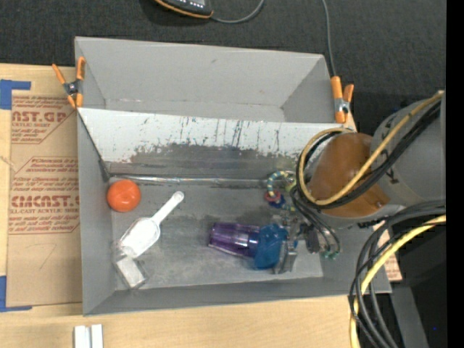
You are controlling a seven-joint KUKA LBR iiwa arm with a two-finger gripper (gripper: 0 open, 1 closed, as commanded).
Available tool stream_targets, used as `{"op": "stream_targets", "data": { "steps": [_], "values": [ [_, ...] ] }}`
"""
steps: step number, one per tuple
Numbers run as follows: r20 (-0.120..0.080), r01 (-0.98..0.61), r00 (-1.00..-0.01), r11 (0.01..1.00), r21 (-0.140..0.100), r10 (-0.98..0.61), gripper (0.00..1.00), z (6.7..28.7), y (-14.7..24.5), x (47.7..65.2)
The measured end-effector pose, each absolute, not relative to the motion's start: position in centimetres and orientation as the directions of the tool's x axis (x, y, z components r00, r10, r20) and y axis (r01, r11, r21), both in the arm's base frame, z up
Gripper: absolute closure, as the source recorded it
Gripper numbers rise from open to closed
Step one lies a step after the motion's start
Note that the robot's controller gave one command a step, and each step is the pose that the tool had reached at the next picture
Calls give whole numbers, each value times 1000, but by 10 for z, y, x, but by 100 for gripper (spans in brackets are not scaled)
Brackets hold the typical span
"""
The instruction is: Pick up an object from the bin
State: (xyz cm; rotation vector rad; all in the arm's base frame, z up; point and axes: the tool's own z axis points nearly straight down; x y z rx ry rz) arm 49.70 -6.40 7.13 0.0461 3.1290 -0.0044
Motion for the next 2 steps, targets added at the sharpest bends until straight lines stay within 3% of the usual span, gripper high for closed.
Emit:
{"op": "stream_targets", "data": {
  "steps": [1, 2],
  "values": [
    [-13, 30, -999, 1000, -3, 30, 100, 71, -63, 497],
    [-10, -299, -954, 954, -7, -299, 100, 71, -51, 534]
  ]
}}
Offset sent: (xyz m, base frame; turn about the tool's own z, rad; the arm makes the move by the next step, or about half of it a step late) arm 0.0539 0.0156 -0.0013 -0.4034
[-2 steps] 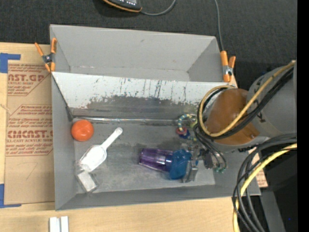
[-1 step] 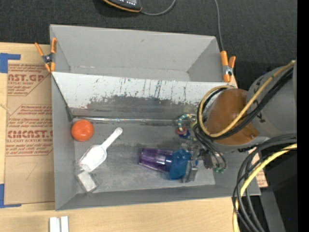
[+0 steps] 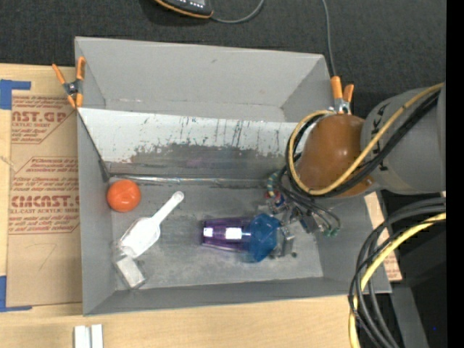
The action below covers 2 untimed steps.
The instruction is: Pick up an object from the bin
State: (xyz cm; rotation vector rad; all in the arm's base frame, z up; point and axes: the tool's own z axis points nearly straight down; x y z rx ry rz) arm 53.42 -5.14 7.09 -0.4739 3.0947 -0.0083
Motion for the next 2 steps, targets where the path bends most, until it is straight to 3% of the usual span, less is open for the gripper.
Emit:
{"op": "stream_targets", "data": {
  "steps": [1, 2],
  "values": [
    [-14, -7, -1000, 1000, -4, -7, 100, 70, -43, 481],
    [-15, -8, -1000, 1000, -5, -8, 100, 71, -44, 482]
  ]
}}
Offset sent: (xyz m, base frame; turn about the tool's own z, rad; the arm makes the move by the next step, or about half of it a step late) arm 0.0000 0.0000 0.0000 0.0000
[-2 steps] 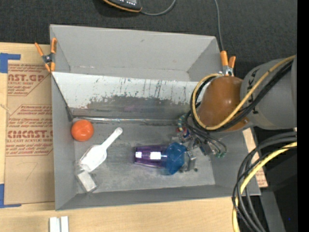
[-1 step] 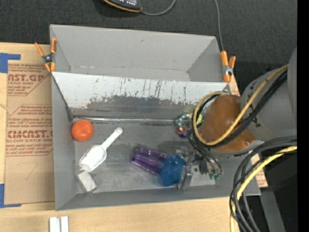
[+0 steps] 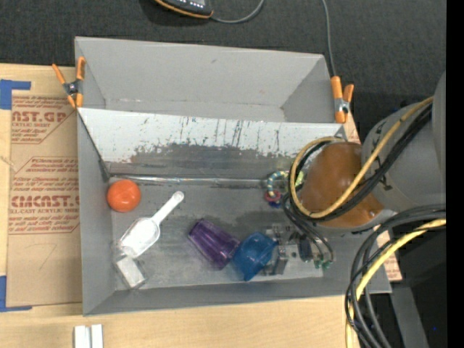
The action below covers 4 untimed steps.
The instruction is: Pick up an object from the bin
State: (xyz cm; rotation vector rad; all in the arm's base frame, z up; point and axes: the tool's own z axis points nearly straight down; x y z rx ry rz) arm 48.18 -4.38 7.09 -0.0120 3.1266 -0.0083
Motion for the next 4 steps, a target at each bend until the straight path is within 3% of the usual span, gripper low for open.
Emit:
{"op": "stream_targets", "data": {
  "steps": [1, 2, 4],
  "values": [
    [-15, -8, -1000, 1000, -6, -8, 100, 71, -44, 482],
    [-10, -4, -1000, 1000, -4, -4, 100, 140, -39, 486],
    [-19, -5, -1000, 1000, -4, -6, 100, 166, -42, 493]
  ]
}}
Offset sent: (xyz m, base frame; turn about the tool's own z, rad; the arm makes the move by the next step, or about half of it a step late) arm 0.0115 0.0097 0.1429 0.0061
